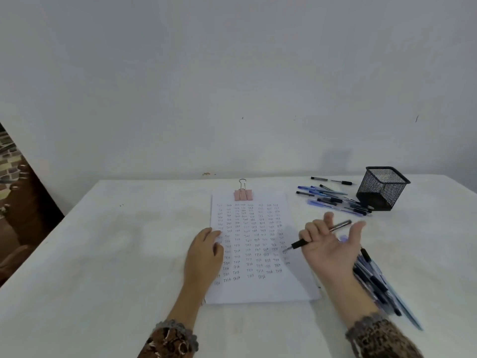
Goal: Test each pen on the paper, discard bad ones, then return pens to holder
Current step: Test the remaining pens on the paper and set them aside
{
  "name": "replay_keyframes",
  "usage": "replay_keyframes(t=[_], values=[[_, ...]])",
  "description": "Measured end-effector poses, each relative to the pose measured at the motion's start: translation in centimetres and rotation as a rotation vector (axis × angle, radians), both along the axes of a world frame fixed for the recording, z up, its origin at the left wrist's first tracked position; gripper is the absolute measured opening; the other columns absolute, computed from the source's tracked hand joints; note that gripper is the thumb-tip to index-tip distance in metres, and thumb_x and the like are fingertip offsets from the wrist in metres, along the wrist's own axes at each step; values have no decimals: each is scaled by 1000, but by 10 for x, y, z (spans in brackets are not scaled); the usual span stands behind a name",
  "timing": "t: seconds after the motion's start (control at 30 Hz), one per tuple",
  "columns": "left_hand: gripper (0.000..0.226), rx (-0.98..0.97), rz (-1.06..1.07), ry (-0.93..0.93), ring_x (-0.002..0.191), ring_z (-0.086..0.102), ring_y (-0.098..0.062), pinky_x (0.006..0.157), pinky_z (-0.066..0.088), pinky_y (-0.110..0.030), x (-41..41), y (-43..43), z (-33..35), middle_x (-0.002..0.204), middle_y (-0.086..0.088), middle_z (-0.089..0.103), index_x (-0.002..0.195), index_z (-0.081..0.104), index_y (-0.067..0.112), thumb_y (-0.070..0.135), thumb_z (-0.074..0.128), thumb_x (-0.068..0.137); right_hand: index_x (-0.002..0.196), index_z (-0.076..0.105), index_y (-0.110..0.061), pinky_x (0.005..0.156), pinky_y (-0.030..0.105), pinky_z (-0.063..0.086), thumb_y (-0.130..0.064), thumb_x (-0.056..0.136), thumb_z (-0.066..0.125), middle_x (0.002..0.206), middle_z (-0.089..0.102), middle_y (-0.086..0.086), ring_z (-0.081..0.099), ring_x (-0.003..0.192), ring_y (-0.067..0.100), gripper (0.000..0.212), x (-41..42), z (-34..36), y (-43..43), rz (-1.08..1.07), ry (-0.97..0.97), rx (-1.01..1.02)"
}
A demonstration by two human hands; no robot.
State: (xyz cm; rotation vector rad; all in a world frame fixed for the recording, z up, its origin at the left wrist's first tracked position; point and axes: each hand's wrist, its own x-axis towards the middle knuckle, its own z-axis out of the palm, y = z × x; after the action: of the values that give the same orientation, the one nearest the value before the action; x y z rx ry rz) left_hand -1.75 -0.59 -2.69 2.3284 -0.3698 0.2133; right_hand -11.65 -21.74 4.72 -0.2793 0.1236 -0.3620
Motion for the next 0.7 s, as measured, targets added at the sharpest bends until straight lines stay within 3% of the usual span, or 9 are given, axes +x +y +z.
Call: replay_keyframes(t=[0.1,0.13,0.2,0.3,0.4,0.43,0.53,0.6,0.7], values=[[36,-3,-2,1,125,42,-15,105,33,-27,0,0,0,136,0,46,124,56,11,12,45,90,86,69,-6,37,14,39,-32,58,84,59,58,0,44,37,4,41,8,-23,10,43,147,-28],[36,-6,-2,3,124,42,-16,105,33,-28,0,0,1,136,0,46,124,56,11,12,45,90,87,70,-4,40,15,46,-27,75,71,64,64,5,53,41,7,26,9,-29,12,56,221,-66],[36,-4,-6,3,124,42,-15,105,34,-29,0,0,0,136,0,46,124,56,11,12,44,90,88,72,-5,49,20,53,-43,97,37,72,66,11,60,51,15,53,10,-38,10,80,321,-154],[36,-14,-4,1,124,42,-15,106,35,-29,0,1,0,135,1,46,124,56,12,13,44,90,86,66,-3,49,23,55,-57,92,29,64,62,10,61,49,18,66,7,-38,4,88,407,-396],[36,-15,-7,12,124,41,-13,105,35,-28,0,0,0,135,2,46,125,55,13,13,44,91,71,61,-1,55,24,58,-18,74,68,69,66,15,68,59,20,19,3,-33,3,57,343,-484],[36,-16,-6,15,124,41,-13,105,34,-28,0,0,0,135,3,45,125,55,13,13,44,91,71,57,-2,52,20,55,-3,68,71,67,64,13,68,57,18,14,1,-35,1,30,337,-559],[36,-11,3,14,124,41,-13,105,35,-28,0,0,0,135,2,46,125,56,13,13,44,91,71,47,-8,41,15,39,13,82,57,53,52,6,48,45,16,25,-1,-42,0,-54,395,-956],[36,-9,4,18,124,41,-14,106,35,-30,0,0,-1,136,2,46,124,56,13,13,44,90,60,37,-11,47,13,30,16,81,56,61,39,4,34,49,9,39,-2,-49,2,-123,397,-1186],[36,-10,5,20,124,42,-14,106,36,-32,0,0,-1,135,2,46,124,56,13,13,44,90,51,26,-20,49,14,23,20,68,51,63,28,-1,23,50,2,50,-4,-53,8,-170,408,-1297]])
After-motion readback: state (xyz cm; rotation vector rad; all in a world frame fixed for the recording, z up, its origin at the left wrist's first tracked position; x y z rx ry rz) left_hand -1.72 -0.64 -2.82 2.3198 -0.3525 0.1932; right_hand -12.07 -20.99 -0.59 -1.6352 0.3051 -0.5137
